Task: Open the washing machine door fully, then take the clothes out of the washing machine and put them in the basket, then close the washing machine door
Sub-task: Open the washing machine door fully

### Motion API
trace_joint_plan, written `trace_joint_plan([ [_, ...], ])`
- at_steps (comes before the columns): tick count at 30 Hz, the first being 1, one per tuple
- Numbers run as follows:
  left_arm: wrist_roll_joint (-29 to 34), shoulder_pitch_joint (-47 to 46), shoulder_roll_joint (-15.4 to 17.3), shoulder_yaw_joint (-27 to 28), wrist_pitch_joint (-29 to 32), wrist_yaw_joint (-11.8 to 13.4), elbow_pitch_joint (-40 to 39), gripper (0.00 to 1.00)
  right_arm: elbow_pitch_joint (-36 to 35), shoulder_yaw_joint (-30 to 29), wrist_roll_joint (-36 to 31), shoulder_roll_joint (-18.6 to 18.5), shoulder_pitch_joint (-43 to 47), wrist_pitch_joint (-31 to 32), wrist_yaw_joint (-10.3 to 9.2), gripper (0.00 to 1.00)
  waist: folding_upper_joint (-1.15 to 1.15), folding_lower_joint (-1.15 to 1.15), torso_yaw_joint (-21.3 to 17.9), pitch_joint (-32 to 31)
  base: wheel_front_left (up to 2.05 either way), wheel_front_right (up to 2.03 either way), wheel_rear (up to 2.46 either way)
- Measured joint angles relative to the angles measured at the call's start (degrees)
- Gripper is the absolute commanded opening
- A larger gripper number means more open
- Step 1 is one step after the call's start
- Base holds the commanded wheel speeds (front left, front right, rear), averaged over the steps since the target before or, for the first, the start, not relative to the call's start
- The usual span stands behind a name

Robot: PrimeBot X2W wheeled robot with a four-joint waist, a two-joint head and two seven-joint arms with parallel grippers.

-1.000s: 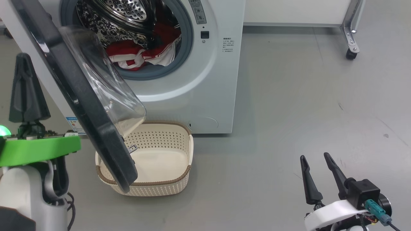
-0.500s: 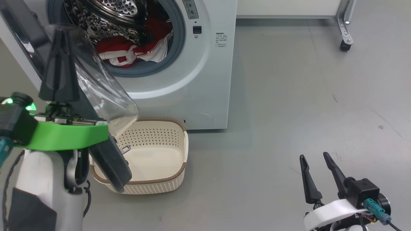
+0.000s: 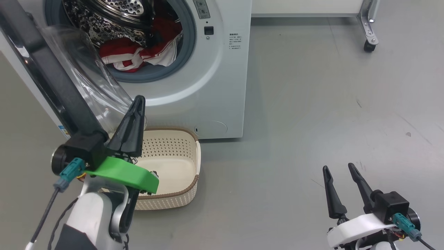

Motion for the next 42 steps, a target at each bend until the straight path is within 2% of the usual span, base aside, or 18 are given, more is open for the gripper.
trace_joint_plan([
  [17, -1.38, 4.86, -0.23, -1.80, 3.76, 0.20, 8.06, 0.00, 0.60, -0.91, -0.99, 0.45, -0.16, 0.00, 0.56, 1.00, 0.00, 0.00, -1.11, 0.70, 0.00, 0.00, 0.00],
  [24, -1.82, 4.99, -0.32, -1.53, 4.19, 1.59, 9.93, 0.00, 0.91, -1.21, -1.08, 0.63, -0.17, 0.00, 1.08, 1.00, 0.00, 0.00, -1.24, 0.77, 0.00, 0.00, 0.00],
  [42, -2.01, 5.13, -0.49, -0.75, 4.10, 3.20, 13.43, 0.00, 1.90, -2.04, -1.60, 1.30, -0.17, 0.00, 1.76, 1.00, 0.00, 0.00, -0.69, 0.25, 0.00, 0.00, 0.00],
])
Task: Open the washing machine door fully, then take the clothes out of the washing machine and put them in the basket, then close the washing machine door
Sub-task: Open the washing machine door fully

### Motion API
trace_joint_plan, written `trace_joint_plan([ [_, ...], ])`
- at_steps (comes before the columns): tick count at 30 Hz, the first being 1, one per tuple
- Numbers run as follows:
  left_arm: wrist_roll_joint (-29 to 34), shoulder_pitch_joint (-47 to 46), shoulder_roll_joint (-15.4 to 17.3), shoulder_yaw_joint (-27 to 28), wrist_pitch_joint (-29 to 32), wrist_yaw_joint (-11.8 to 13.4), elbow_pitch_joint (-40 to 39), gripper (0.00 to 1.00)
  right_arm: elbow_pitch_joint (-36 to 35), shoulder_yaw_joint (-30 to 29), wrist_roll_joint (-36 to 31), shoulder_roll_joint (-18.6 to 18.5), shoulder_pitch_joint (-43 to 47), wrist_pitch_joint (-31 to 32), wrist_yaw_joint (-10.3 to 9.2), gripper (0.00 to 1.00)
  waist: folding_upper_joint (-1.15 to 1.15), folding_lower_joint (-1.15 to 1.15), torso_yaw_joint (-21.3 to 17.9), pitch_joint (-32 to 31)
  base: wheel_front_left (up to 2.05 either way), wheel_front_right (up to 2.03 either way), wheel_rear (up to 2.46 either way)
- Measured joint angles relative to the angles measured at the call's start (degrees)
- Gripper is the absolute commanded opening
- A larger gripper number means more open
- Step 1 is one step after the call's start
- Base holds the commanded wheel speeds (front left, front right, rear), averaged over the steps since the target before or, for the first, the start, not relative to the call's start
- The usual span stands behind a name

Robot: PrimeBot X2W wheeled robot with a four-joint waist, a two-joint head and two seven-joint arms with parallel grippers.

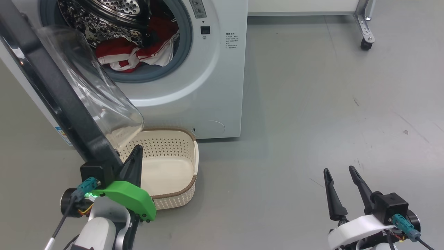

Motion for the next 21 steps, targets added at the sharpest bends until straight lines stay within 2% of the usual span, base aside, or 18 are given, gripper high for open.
trace_joint_plan([
  [21, -1.54, 0.55, -0.16, 0.43, -0.77, 0.49, 1.99, 0.00, 0.83, -1.08, -0.76, 0.44, 0.09, 0.00, 0.81, 1.00, 0.00, 0.01, 1.19, -0.52, 0.00, 0.00, 0.00],
])
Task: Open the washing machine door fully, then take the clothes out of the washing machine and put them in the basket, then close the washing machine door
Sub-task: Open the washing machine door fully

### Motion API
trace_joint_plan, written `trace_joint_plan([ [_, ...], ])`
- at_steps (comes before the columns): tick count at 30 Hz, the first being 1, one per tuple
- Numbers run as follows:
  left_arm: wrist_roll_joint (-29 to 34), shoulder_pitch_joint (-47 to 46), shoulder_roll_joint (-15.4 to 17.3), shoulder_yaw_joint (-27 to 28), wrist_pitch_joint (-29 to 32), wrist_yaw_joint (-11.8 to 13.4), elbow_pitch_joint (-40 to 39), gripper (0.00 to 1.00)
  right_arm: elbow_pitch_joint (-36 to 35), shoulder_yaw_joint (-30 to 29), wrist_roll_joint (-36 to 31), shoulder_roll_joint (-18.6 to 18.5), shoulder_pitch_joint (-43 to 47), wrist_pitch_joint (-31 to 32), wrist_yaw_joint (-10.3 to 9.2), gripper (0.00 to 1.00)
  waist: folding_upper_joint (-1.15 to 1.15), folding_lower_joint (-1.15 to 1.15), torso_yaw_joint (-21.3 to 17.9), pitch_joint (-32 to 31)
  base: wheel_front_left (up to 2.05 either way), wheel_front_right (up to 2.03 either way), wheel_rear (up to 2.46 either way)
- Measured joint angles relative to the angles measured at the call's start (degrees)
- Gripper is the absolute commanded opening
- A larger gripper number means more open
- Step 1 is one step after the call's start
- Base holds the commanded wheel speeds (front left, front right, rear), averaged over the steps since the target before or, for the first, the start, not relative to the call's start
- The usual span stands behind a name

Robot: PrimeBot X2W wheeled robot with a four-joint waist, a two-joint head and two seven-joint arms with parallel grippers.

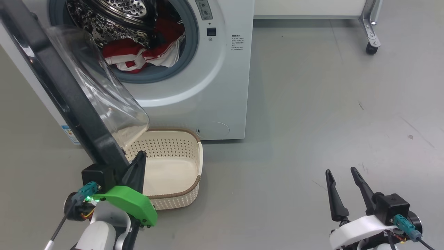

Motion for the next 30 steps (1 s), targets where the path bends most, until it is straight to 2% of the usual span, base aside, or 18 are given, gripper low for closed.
trace_joint_plan([
  [12, -0.45, -0.02, -0.67, -0.02, -1.20, 0.00, 0.38, 0.00, -0.03, -0.60, -0.09, 0.07, 0.03, 0.00, 0.02, 1.00, 0.00, 0.00, 3.39, 0.35, 0.00, 0.00, 0.00],
  [30, -1.40, -0.10, -0.80, 0.91, -3.03, 0.92, 1.71, 0.00, -0.01, -1.08, -0.67, 0.24, 0.04, 0.00, 0.55, 1.00, 0.00, 0.00, 10.58, 1.19, 0.00, 0.00, 0.00],
])
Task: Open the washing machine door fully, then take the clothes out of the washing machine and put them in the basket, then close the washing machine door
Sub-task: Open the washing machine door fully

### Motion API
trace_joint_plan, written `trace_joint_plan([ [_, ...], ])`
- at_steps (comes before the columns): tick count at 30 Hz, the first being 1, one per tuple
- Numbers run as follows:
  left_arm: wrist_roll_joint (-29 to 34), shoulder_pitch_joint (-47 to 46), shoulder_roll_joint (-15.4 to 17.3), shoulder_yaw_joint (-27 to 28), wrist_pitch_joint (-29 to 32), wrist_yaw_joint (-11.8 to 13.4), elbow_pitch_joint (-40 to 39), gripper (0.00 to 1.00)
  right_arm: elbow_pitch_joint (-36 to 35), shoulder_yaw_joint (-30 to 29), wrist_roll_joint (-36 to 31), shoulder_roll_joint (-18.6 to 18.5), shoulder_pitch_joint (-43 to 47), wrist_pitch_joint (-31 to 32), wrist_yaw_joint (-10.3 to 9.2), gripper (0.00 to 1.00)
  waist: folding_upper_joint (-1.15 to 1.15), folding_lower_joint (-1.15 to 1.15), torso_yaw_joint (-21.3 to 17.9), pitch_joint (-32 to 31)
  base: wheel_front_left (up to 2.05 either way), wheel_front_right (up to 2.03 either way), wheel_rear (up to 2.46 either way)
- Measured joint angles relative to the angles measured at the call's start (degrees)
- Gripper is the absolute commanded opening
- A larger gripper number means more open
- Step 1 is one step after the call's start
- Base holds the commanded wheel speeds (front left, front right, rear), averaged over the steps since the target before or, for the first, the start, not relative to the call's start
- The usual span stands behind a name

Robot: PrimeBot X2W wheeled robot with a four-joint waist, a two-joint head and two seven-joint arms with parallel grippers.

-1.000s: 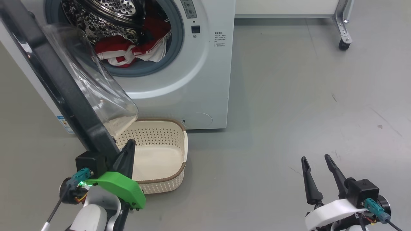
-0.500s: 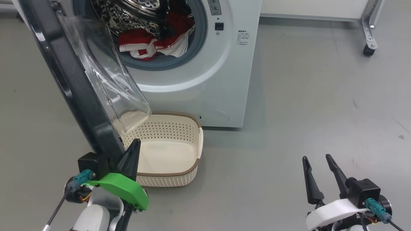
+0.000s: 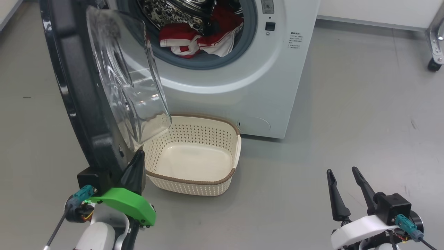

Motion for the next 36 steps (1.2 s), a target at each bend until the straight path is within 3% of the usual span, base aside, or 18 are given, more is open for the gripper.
trace_joint_plan([
  [14, -1.37, 0.00, 0.82, 4.50, -2.10, 1.14, 0.19, 0.00, 0.08, 0.46, -1.41, 0.04, -0.03, 0.00, 0.53, 1.00, 0.00, 0.00, 4.27, 1.17, 0.00, 0.00, 0.00],
  [36, -7.04, -1.86, 5.54, 16.52, -4.71, 4.55, -0.13, 0.00, 0.10, 1.80, -3.34, -1.08, -3.20, 0.00, 0.98, 1.00, 0.00, 0.00, 4.62, 8.47, 0.00, 0.00, 0.00],
])
